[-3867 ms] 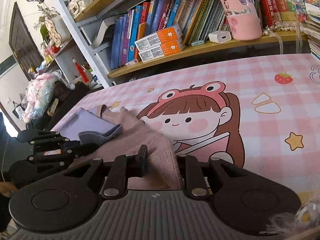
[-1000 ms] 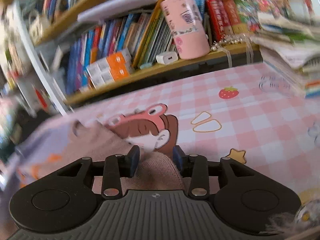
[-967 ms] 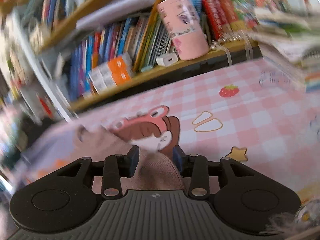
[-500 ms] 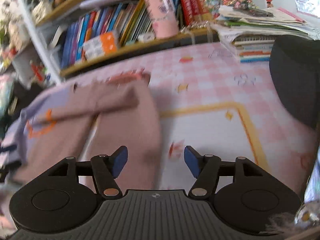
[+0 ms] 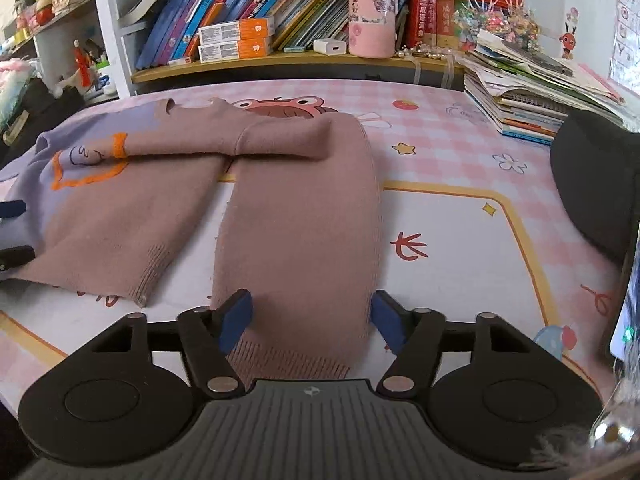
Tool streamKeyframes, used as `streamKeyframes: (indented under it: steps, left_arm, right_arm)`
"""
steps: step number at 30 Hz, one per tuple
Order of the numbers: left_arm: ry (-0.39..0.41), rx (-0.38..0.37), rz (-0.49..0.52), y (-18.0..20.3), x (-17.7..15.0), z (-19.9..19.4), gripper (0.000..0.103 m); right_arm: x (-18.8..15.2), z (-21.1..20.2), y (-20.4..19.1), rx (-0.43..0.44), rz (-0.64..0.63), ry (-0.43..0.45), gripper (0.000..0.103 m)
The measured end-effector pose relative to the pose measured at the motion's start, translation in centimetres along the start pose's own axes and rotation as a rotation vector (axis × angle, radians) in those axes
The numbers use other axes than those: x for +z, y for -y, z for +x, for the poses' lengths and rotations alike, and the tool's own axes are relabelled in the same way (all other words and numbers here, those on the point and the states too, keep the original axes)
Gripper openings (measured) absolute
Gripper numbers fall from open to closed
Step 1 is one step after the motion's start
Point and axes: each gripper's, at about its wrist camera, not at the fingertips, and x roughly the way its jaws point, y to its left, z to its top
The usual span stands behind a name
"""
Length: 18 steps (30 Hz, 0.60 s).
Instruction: Fold clothes
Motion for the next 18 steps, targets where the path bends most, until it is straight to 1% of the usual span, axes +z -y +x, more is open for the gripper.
streamKeyframes:
  steps: [1, 2, 4, 5, 7, 8, 10, 12, 15, 18]
  left_arm:
    - [0.0, 0.0, 0.001, 0.0, 0.0, 0.0, 0.092]
    - [-0.001, 0.001, 0.001, 0.0, 0.0, 0.0, 0.092]
    - [-0.001, 0.001, 0.001, 0.0, 0.0, 0.0, 0.092]
    - [-0.001, 0.001, 0.001, 0.0, 0.1, 0.0, 0.092]
    - [-0.003, 0.001, 0.001, 0.0, 0.1, 0.0, 0.092]
    - [-0.004, 0.0, 0.001, 0.0, 0.1, 0.0, 0.092]
    - [-0.007, -0.001, 0.001, 0.0, 0.1, 0.1, 0.092]
    - [-0.008, -0.003, 0.0, 0.0, 0.0, 0.1, 0.092]
    - [-0.012, -0.005, 0.001, 0.0, 0.0, 0.1, 0.092]
    - [-0.017, -0.012, -0.003, -0.1, 0.0, 0.2, 0.092]
  right_arm:
    - [0.2, -0.1, 0.2, 0.011, 0.003, -0.002, 0.033]
    - [0.5, 0.0, 0.4, 0.021, 0.003, -0.006, 0.018]
    - [1.2, 0.4, 0.4, 0.0, -0.028, -0.013, 0.011]
    - [1.7, 0.5, 0.1, -0.075, -0.084, -0.003, 0.009]
    - [3.0, 0.7, -0.5, -0.288, -0.213, 0.058, 0.009]
    - [3.9, 0.8, -0.3, -0.357, -0.236, 0.093, 0.009]
    - [6.2, 1.1, 0.8, -0.415, -0.22, 0.151, 0.009]
    - [8.5, 2.2, 1.6, -0.477, -0.239, 0.184, 0.009]
    - [11.3, 5.3, 1.9, -0.562, -0.282, 0.181, 0.009]
    - [13.2, 8.3, 2.5, -0.646, -0.338, 0.165, 0.009]
